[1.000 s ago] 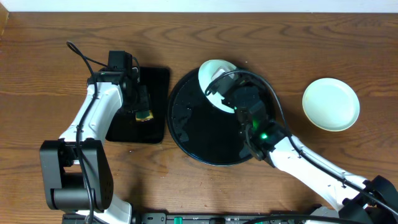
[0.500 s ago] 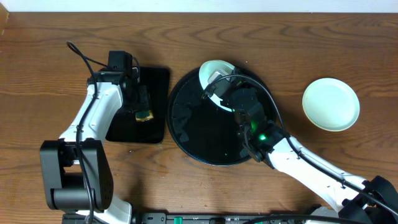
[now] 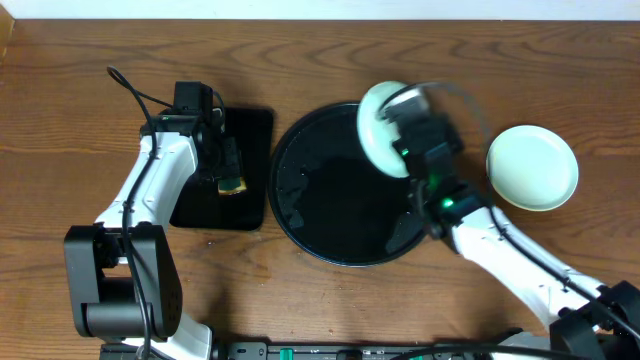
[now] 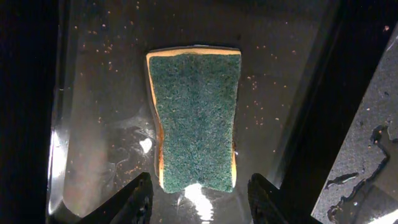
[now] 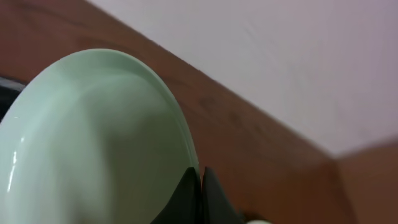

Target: Clean dirty plates on tray and stack at the side

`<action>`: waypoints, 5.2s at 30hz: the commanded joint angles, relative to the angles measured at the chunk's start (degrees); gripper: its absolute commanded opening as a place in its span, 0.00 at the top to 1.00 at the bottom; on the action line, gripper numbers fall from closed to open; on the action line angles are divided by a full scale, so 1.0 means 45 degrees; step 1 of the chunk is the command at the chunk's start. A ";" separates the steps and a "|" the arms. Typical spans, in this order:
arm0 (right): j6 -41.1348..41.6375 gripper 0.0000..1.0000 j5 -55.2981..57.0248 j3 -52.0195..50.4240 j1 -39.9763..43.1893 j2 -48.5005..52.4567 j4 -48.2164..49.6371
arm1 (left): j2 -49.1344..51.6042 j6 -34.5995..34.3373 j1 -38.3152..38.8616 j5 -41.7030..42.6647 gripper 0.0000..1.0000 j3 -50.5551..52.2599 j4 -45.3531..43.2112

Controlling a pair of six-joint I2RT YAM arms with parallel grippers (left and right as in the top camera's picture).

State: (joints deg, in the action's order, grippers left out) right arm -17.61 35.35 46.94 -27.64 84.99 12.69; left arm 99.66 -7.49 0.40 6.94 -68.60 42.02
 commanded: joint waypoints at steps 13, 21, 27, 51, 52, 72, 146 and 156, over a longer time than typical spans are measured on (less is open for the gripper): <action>0.5960 0.99 -0.2074 0.0418 0.5576 -0.0321 -0.2225 | -0.0092 -0.0029 0.0000 -0.0029 0.50 0.0126 0.0039; 0.7611 0.99 -0.4109 0.0612 0.8374 -0.0321 -0.4129 | -0.0092 -0.0029 0.0000 -0.0029 0.50 0.0126 0.0039; 0.8072 0.99 -0.4250 0.0607 1.0035 -0.0316 -0.5270 | -0.0092 -0.0029 0.0000 -0.0029 0.50 0.0126 0.0044; 0.8573 0.63 -0.8262 0.0602 1.1171 0.0782 -0.6591 | -0.0092 -0.0029 0.0000 -0.0029 0.50 0.0126 0.0049; 0.8301 0.60 -0.8612 0.0602 1.1098 0.0782 -0.6606 | -0.0092 -0.0029 0.0005 -0.0029 0.50 0.0126 0.0049; 0.2647 0.01 -0.9622 0.1263 0.4546 0.0772 -0.7572 | -0.0092 0.2011 0.0321 0.0044 0.41 0.0126 -0.0053; 0.4925 0.01 -0.6858 -0.3094 0.3502 -1.0724 -1.1210 | -1.4999 0.0840 0.1205 0.0063 0.20 0.5406 0.1214; 0.4809 0.01 -0.6960 -0.7708 0.3993 -1.5222 -0.3560 | -1.4999 0.0840 0.1205 0.0058 0.20 0.5406 0.1214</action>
State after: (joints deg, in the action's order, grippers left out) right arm 4.86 3.51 17.32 -11.25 20.97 -9.10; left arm 32.32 -4.23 6.00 7.33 -44.38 47.59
